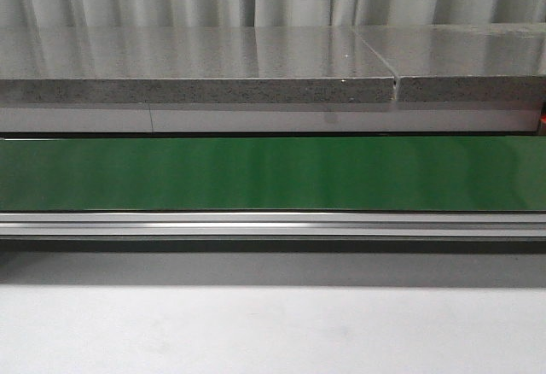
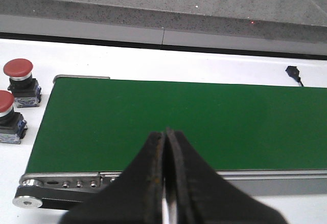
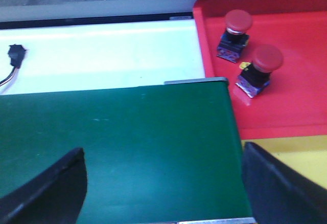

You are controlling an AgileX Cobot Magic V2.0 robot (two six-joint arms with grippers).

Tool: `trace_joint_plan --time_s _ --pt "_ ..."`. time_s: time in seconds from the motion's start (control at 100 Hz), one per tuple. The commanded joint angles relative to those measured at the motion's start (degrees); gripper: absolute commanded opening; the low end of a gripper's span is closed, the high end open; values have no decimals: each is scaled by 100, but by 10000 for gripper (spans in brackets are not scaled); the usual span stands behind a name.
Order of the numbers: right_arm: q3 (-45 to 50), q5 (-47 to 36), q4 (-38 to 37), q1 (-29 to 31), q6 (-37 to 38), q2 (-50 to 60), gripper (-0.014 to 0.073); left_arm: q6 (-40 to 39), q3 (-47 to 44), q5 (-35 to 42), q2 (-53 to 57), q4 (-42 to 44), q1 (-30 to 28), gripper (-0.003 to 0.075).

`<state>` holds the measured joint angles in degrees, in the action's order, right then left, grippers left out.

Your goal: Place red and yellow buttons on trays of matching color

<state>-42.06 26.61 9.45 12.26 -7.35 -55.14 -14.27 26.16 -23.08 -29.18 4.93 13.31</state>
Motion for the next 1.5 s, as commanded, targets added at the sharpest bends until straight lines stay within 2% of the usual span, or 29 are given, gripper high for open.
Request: trace_joint_plan --time_s 0.0,0.06,0.13,0.35,0.59,1.27,1.36,1.41,1.49 --pt "-210 -231 -37 -210 -76 109 612 -42 170 429 -12 -25 45 -19" --pt "-210 -140 -51 -319 -81 206 608 -42 170 429 -12 -25 45 -19" --pt "-210 -65 -97 -369 -88 305 556 -42 170 429 -12 -25 45 -19" --pt "-210 19 -244 -369 -88 765 197 -42 170 429 -12 -25 45 -19" --pt "-200 220 -249 -369 -90 1007 -71 -42 170 429 -12 -25 45 -19" --pt "-200 240 -249 -369 -90 1007 -68 -42 170 429 -12 8 45 -9" --pt "-200 240 -249 -369 -90 1007 -68 -42 170 429 -12 8 45 76" --pt "-200 240 -249 -369 -90 1007 -68 -42 170 418 -12 8 45 158" --pt "-200 240 -249 -369 -90 1007 -68 -42 170 418 -12 8 45 338"
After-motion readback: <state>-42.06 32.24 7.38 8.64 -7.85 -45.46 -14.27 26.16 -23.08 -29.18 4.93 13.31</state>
